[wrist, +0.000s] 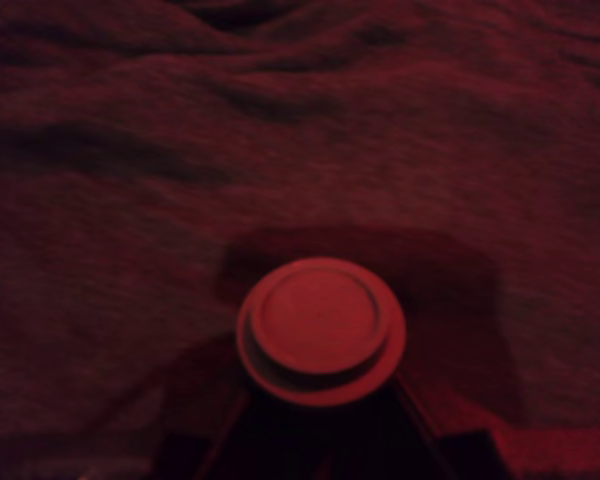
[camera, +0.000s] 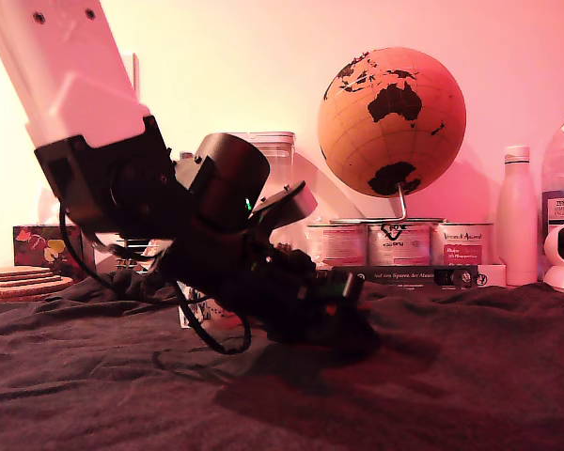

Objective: Pick up the coffee capsules on the table and drop them inside the coffee cup

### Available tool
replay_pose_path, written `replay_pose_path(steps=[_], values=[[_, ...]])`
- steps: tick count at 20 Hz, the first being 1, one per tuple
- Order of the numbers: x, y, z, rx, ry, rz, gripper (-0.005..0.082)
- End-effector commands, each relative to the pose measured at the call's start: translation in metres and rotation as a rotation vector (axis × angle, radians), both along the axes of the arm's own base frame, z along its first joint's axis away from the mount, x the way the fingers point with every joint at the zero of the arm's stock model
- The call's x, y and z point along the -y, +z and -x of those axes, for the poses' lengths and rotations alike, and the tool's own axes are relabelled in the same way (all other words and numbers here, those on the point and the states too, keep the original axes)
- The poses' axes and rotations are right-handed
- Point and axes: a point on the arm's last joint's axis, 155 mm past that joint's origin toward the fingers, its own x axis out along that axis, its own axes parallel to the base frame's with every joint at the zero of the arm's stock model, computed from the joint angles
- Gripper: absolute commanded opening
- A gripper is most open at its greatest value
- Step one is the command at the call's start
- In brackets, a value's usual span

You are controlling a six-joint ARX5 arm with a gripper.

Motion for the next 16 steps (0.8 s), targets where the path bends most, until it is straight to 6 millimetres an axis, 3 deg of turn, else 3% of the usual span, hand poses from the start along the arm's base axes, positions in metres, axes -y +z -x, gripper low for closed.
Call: replay_pose_path(steps=[1, 9, 16], values=[[0.004, 0.026, 0.003, 0.033, -0.024, 0.035, 0.0109], [-0.017, 0.095, 0.009, 0.149, -0.074, 0.003, 0.0109], [-0.067, 0.138, -0.014, 0.190, 0.022, -0.011, 0.0109]])
